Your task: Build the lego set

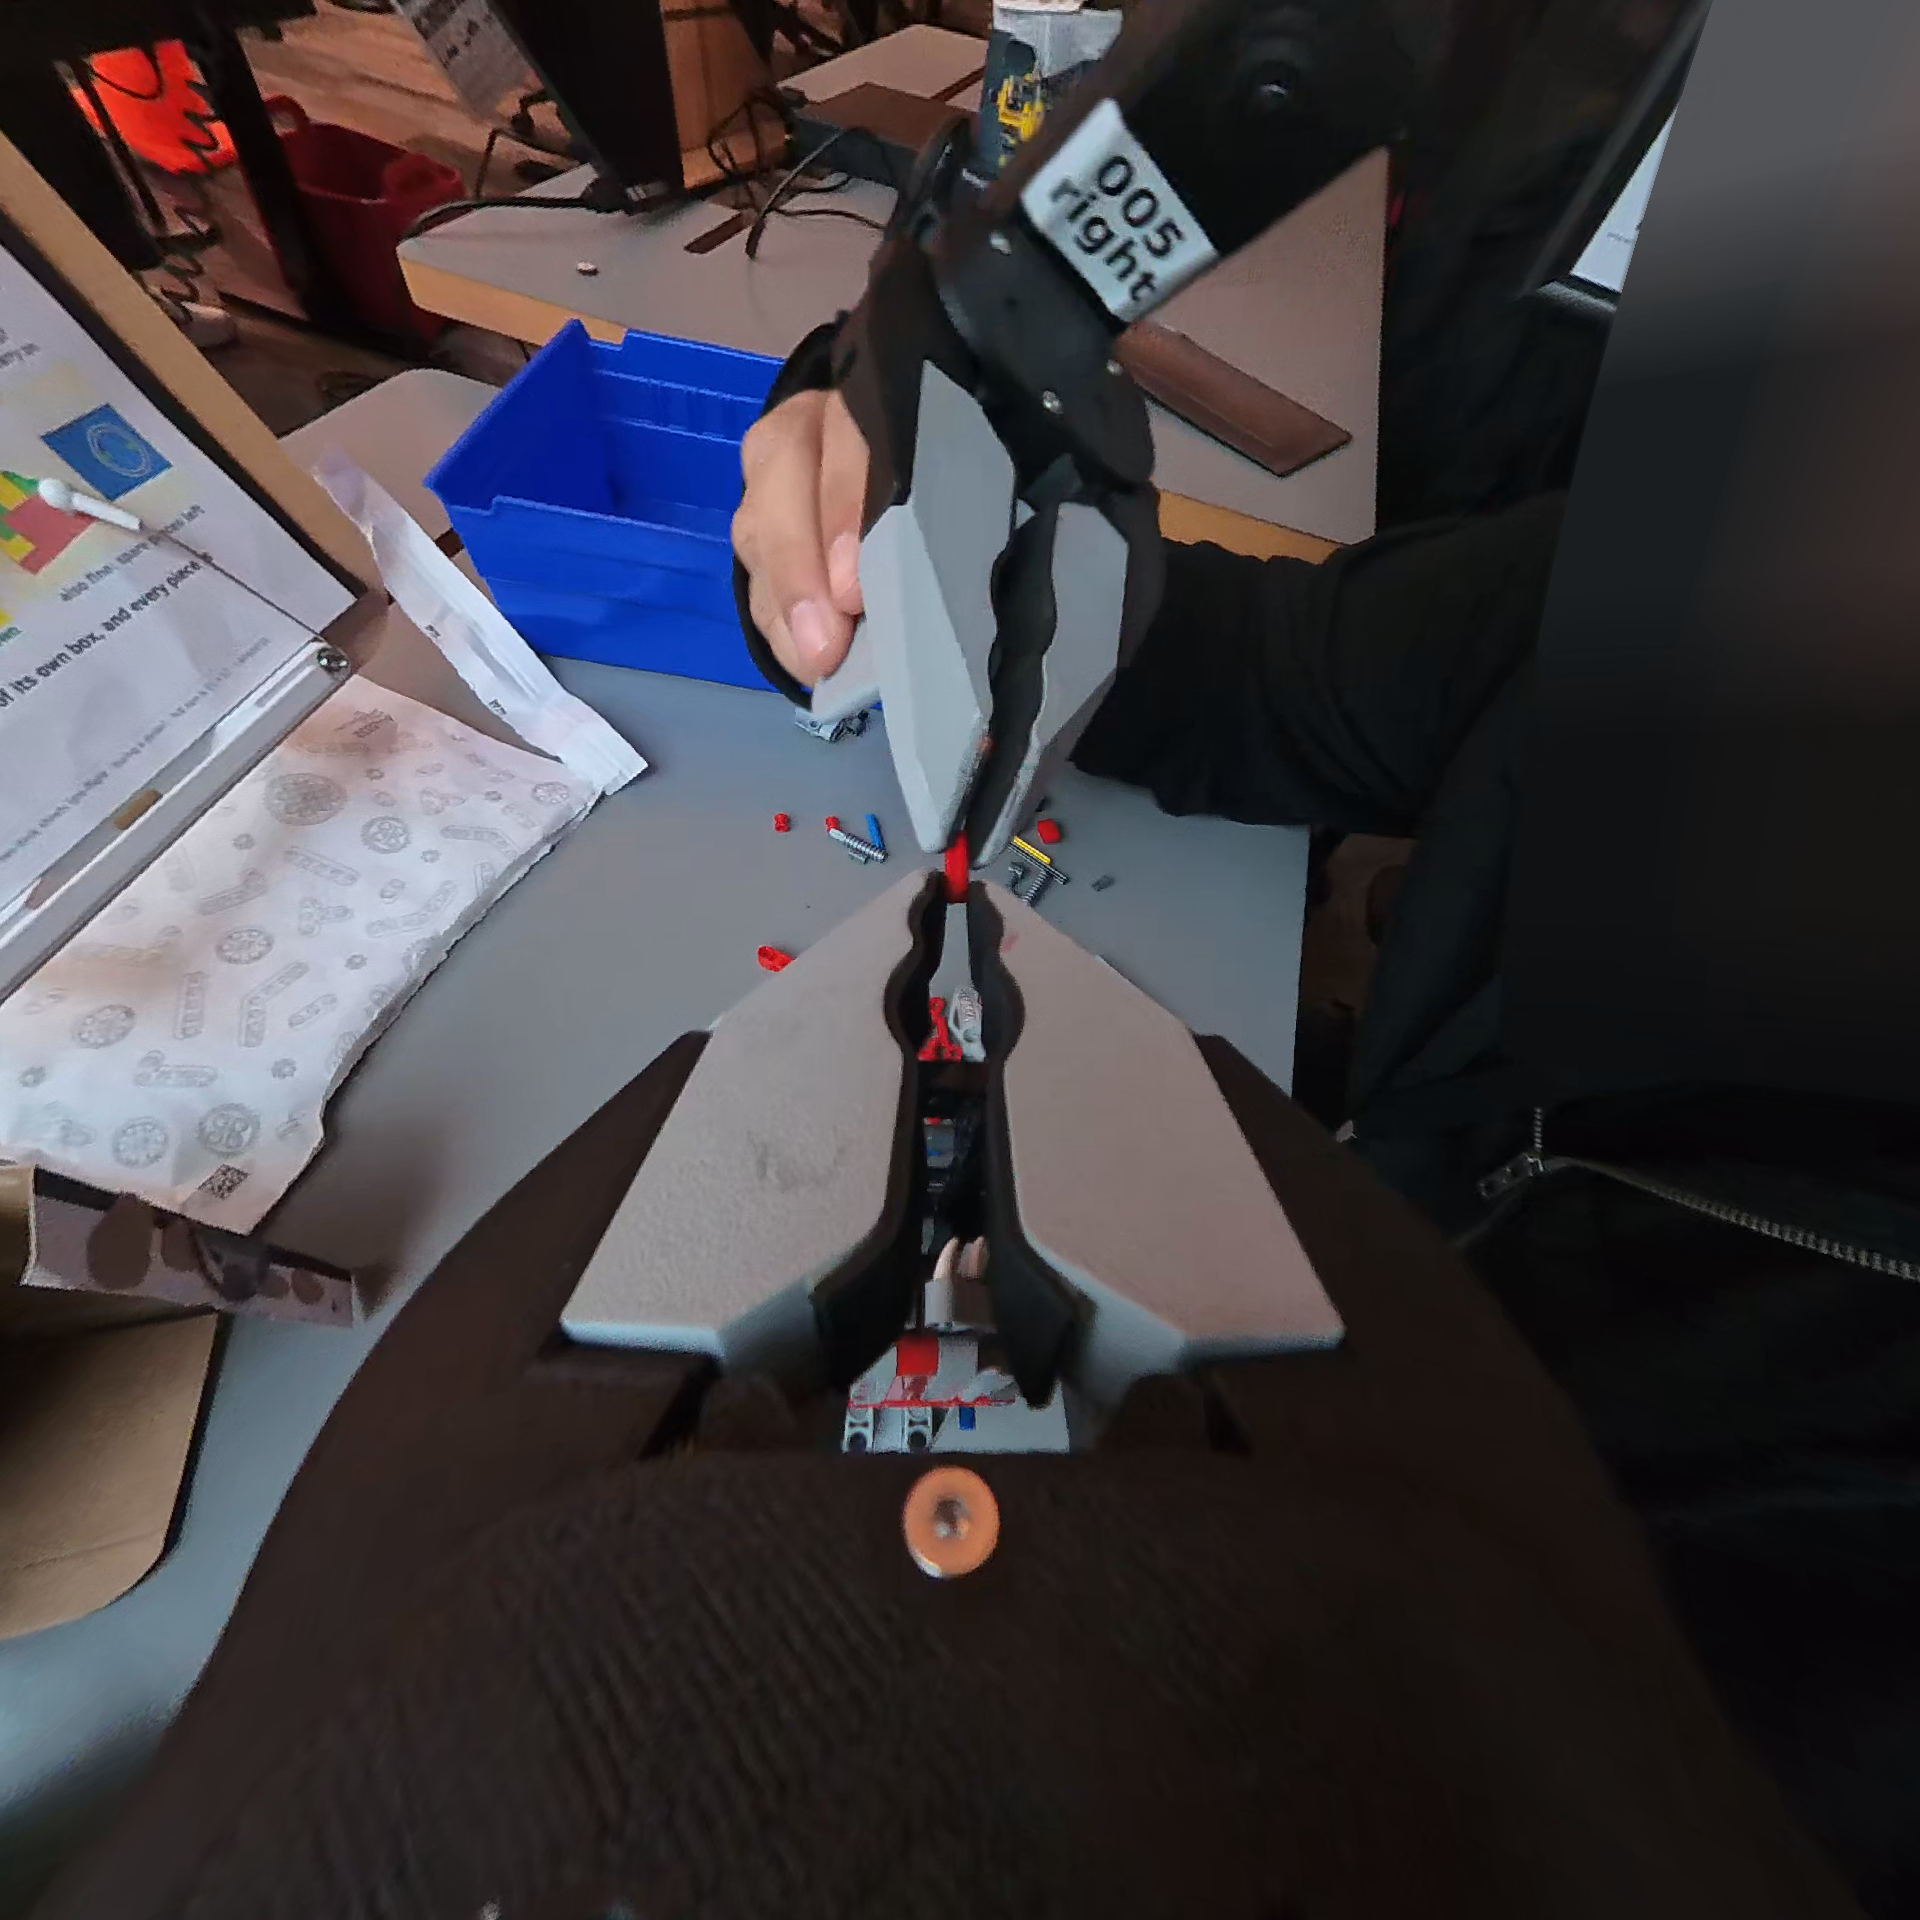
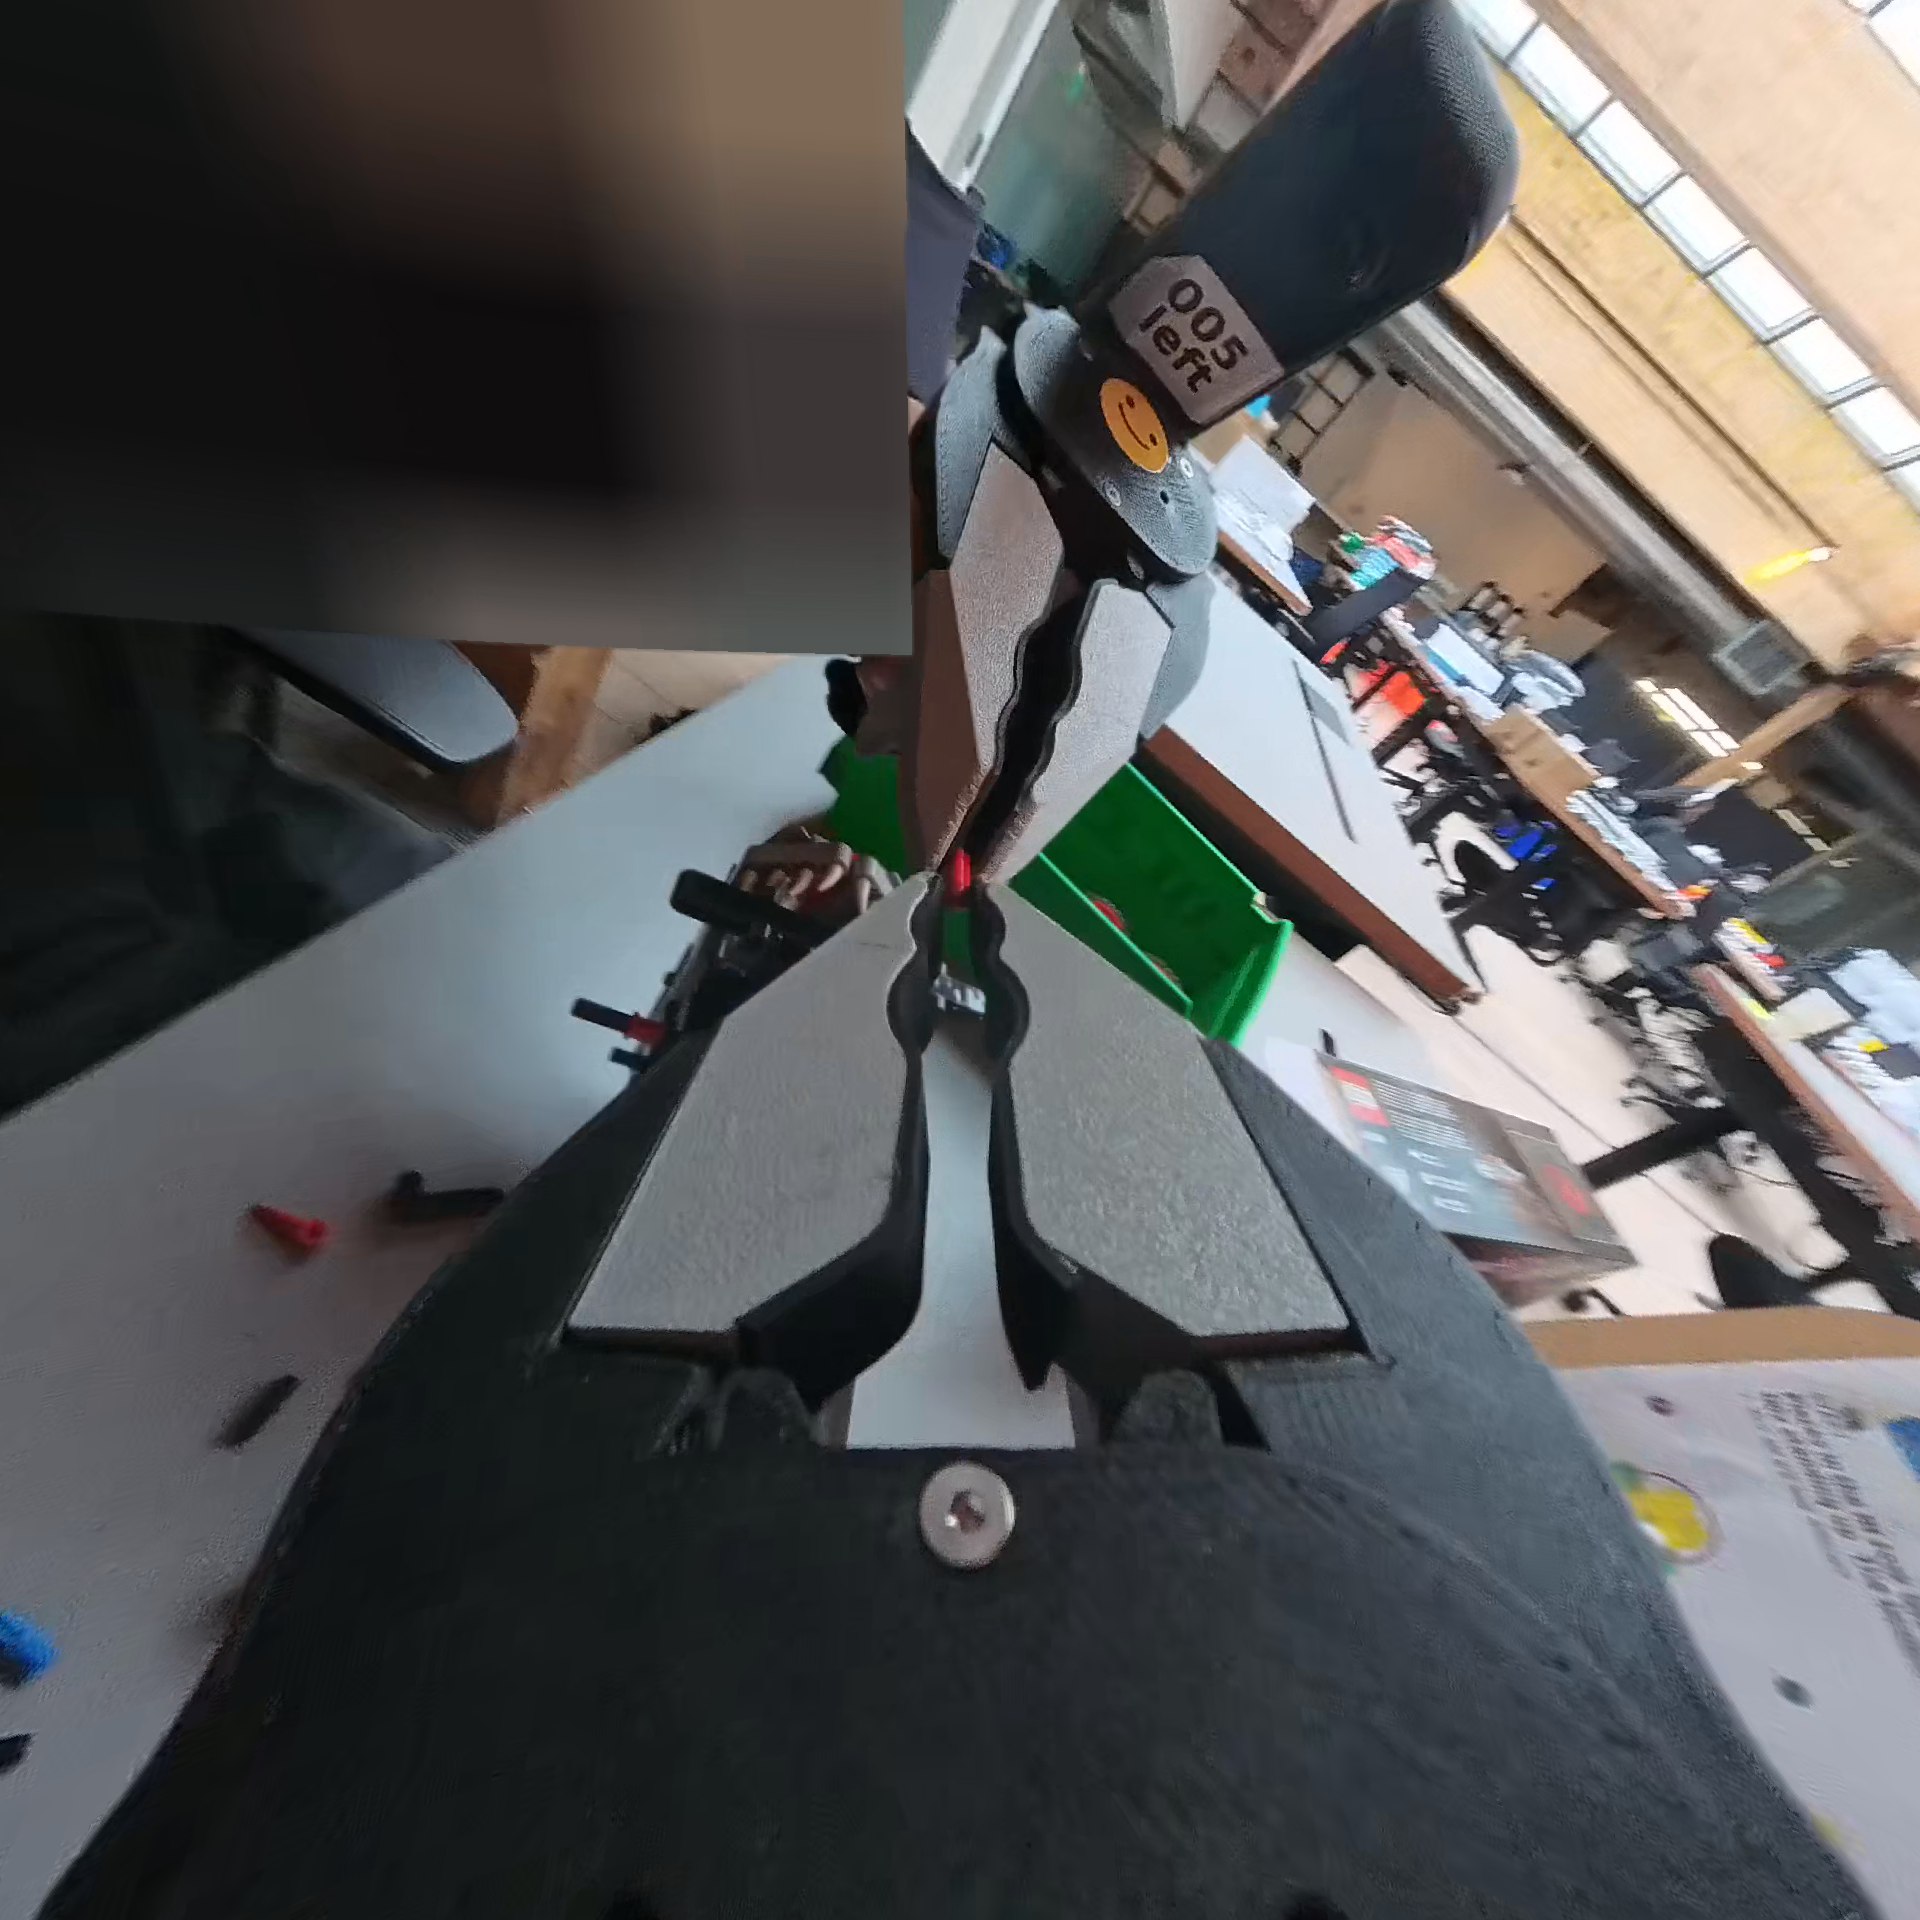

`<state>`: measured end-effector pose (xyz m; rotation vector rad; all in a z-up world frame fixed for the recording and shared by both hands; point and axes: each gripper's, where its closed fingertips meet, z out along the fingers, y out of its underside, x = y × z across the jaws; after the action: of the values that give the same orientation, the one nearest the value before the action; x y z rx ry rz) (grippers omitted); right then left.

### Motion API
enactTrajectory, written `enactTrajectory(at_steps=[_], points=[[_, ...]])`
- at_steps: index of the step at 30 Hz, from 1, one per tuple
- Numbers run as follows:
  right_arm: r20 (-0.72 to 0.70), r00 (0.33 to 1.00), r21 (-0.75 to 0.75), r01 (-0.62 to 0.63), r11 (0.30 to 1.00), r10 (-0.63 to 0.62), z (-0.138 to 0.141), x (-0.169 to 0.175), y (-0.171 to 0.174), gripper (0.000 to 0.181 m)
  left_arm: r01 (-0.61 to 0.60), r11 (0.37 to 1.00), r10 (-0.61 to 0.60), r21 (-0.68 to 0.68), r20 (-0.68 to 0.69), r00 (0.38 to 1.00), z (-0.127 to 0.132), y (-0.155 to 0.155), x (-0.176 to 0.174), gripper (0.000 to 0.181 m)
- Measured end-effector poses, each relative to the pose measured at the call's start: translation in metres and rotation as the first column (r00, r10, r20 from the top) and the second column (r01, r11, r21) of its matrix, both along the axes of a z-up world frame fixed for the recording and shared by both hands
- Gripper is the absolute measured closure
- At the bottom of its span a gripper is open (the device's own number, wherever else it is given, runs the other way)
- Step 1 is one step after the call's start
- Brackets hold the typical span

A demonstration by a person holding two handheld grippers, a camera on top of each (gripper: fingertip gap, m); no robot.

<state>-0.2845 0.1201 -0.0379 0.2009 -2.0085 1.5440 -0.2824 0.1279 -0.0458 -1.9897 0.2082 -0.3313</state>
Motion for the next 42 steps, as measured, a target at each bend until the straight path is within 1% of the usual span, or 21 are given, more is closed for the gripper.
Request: enactTrajectory(at_steps=[3,10,13,16,17,20,24,28,33,37,42], points=[[0.054,0.998,-0.015,-0.034,0.999,0.035,-0.002,0.001,-0.001,0.181,0.013,1.000,-0.013,-0.008,0.001,1.000,-0.002,0.001,0.002,0.179],[0.035,0.999,-0.008,-0.016,1.000,0.016,-0.005,-0.003,0.001,0.181,-0.005,1.000,0.005,0.003,-0.013,1.000,-0.003,0.002,-0.002,0.179],[0.008,1.000,0.007,-0.001,1.000,0.001,-0.005,-0.004,0.002,0.181,0.000,1.000,0.000,0.017,0.034,0.999,0.001,-0.002,-0.002,0.172],[-0.010,1.000,0.022,0.003,1.000,-0.003,-0.006,-0.003,0.000,0.181,0.007,1.000,-0.007,0.007,0.096,0.995,0.001,-0.004,-0.002,0.176],[-0.015,1.000,0.025,0.005,1.000,-0.005,-0.006,-0.003,-0.001,0.181,0.004,1.000,-0.004,0.004,0.098,0.995,-0.001,-0.003,-0.002,0.179],[-0.024,1.000,0.034,0.017,0.999,-0.016,-0.008,-0.004,-0.002,0.181,-0.003,1.000,0.004,-0.007,0.094,0.996,-0.003,-0.002,-0.003,0.179],[-0.032,0.999,0.049,0.035,0.998,-0.033,-0.010,-0.006,-0.002,0.181,-0.013,0.999,0.017,-0.030,0.130,0.991,-0.005,-0.002,-0.005,0.179],[-0.087,0.992,0.084,0.097,0.992,-0.090,-0.012,-0.011,-0.002,0.181,-0.033,0.998,0.041,-0.046,0.176,0.983,-0.007,-0.002,-0.009,0.179],[-0.136,0.984,0.110,0.131,0.985,-0.116,-0.013,-0.012,-0.003,0.181,-0.036,0.998,0.046,-0.052,0.209,0.977,-0.007,-0.001,-0.010,0.179],[-0.106,0.990,0.084,0.107,0.991,-0.098,-0.011,-0.010,-0.003,0.181,-0.026,0.999,0.033,-0.040,0.208,0.978,-0.005,-0.002,-0.007,0.179],[-0.026,0.999,0.033,0.048,0.998,-0.047,-0.009,-0.007,-0.004,0.181,-0.009,1.000,0.011,-0.014,0.159,0.987,-0.004,-0.002,-0.005,0.179]])
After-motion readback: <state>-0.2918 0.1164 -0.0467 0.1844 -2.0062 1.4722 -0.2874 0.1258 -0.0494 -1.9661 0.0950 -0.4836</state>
